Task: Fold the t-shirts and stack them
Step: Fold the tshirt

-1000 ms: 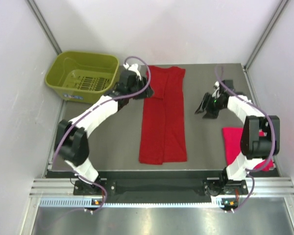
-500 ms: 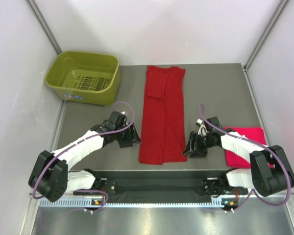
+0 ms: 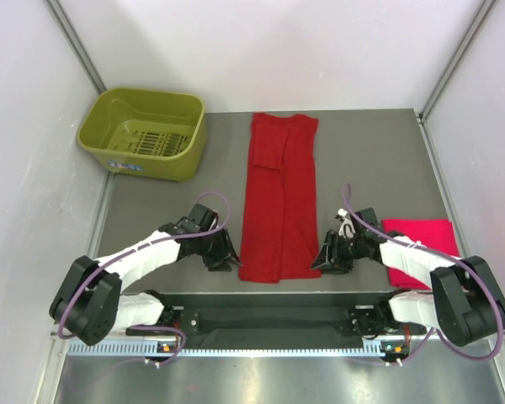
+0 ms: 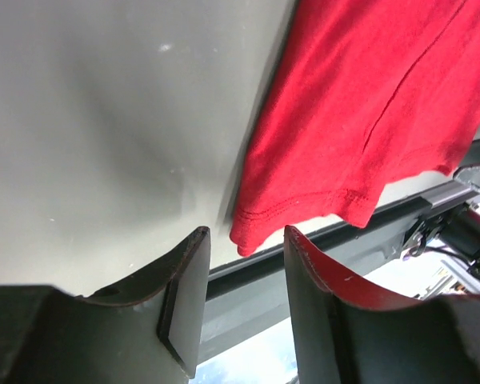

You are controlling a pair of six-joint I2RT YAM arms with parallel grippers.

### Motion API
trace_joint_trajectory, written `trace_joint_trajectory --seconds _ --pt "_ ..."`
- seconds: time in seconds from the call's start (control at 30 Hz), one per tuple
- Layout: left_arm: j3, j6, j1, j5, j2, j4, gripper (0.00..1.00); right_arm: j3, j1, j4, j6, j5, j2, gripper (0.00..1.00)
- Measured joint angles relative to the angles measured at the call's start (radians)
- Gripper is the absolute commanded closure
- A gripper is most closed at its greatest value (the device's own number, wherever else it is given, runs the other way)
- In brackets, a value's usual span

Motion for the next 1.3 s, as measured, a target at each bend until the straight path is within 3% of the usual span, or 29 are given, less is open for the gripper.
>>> trace_joint_trajectory --seconds 0.3,0.83,0.97,1.07,1.1,1.13,1.3 --pt "-0.030 -0.002 -0.027 0.040 0.015 0.011 0.51 -0.018 0.002 0.021 0.008 -0.011 -0.005 0.59" --pt "-0.038 0.001 -0.037 0.100 0.090 0.058 0.57 -0.037 0.002 0.032 0.023 -0.004 -0.017 0.66" --pt "-0.038 0.002 -0.037 0.111 0.109 0.079 0.69 -0.037 0.002 0.032 0.024 -0.002 -0.016 0.70" --pt "-0.038 -0.001 -0.037 0.127 0.134 0.095 0.89 -0.037 0.002 0.032 0.024 0.007 -0.015 0.81" --pt "-0.038 0.000 -0.037 0.134 0.143 0.102 1.00 -0.037 0.002 0.032 0.024 0.013 -0.013 0.88" --pt "-0.038 -0.003 -0.037 0.144 0.153 0.111 1.00 -0.037 0.002 0.032 0.025 0.017 -0.010 1.00" --pt "0.002 -0.002 -0.037 0.160 0.163 0.098 1.00 -0.031 0.002 0.020 0.032 0.027 -0.012 1.00"
